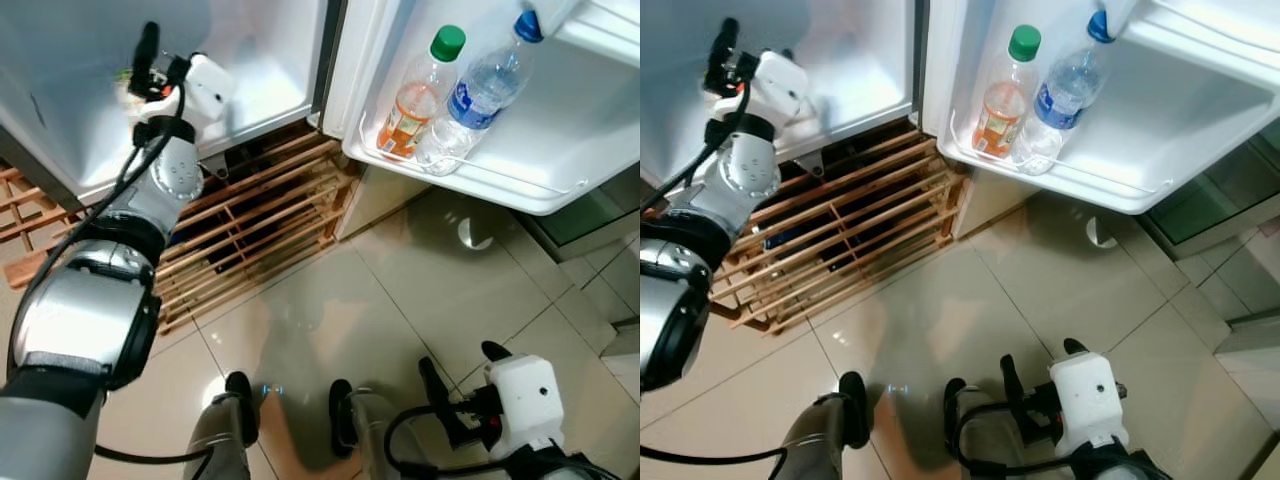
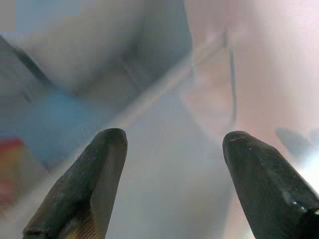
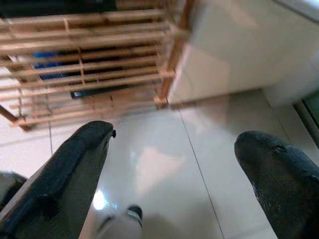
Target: Restocking fridge
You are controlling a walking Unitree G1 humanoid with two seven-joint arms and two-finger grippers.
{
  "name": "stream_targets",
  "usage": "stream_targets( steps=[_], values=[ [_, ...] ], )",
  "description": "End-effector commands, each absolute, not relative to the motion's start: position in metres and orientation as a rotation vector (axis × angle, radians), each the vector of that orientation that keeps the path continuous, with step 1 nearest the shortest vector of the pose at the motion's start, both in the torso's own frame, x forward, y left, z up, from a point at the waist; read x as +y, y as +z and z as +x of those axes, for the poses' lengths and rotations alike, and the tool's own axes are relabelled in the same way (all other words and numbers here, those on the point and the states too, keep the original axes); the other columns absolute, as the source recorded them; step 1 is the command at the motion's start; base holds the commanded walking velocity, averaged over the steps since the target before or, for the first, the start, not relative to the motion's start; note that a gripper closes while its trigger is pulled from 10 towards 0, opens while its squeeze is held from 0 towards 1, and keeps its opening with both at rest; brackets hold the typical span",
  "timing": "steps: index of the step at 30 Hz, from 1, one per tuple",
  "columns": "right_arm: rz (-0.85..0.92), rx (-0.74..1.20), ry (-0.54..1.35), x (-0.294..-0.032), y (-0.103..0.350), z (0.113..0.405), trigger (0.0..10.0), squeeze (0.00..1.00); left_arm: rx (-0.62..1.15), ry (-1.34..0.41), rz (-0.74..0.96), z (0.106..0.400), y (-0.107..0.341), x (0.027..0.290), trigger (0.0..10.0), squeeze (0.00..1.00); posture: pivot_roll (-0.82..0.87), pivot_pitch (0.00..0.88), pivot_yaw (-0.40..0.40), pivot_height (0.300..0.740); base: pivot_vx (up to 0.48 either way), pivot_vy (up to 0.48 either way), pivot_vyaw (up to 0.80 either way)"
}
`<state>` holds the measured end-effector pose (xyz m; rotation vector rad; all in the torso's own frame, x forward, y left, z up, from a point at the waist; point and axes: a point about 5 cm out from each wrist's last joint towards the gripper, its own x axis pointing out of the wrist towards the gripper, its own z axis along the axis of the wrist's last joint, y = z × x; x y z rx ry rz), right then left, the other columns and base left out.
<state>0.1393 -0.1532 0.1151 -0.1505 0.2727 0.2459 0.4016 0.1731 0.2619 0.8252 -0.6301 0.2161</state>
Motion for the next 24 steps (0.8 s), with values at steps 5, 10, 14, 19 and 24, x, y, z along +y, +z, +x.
stream_targets(
  steps=[5,10,14,19,24],
  values=[
    [-0.152,0.275,0.237,-0.152,0.104,0.151,10.0,0.02,-0.814,0.232,0.79,0.391,0.283,0.172,10.0,0.0,-0.33,0.193,-0.037,0.727,0.0,0.0,0.0],
    [-0.15,0.251,0.233,-0.15,0.102,0.161,10.0,0.01,-0.762,0.186,0.681,0.39,0.275,0.171,10.0,0.0,-0.29,0.124,-0.004,0.727,0.0,0.0,0.0],
    [-0.133,0.175,0.199,-0.149,0.103,0.191,10.0,0.02,-0.58,-0.025,0.393,0.373,0.226,0.151,10.0,0.0,-0.22,0.04,0.019,0.727,0.0,0.0,0.0],
    [-0.067,0.141,0.146,-0.155,0.098,0.219,10.0,0.01,-0.456,-0.142,0.29,0.337,0.186,0.137,10.0,0.0,-0.15,0.0,0.033,0.727,0.0,0.0,0.0],
    [-0.041,0.113,0.113,-0.159,0.098,0.242,10.0,0.01,-0.375,-0.144,0.228,0.33,0.168,0.14,10.0,0.0,-0.11,0.0,0.045,0.727,0.0,0.0,0.0]
  ],
)
